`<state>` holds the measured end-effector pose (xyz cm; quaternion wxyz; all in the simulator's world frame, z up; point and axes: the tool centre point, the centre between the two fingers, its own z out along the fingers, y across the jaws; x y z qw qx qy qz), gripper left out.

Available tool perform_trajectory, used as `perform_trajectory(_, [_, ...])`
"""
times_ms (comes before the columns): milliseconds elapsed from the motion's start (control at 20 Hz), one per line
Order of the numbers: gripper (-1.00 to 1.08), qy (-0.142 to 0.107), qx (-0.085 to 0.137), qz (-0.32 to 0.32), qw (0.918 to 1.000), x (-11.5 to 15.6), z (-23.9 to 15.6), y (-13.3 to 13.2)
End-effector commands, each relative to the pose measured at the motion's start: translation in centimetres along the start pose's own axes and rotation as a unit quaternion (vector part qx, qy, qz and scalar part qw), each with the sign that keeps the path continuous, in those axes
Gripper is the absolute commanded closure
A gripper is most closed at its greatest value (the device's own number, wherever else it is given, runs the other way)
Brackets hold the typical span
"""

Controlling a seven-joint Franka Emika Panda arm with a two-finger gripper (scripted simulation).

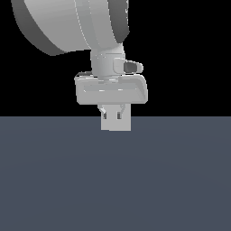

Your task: Plug the charger into the wall socket.

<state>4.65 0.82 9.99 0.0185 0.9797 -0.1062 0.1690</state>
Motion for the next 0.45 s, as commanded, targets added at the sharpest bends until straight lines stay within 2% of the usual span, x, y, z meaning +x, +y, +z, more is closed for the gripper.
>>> perform_trajectory(0, [1.08,0.0,0.0,0.0,1.0,0.79,0.26,-0.01])
perform_trajectory(400, [1.08,0.0,0.0,0.0,1.0,1.67,0.58,-0.01])
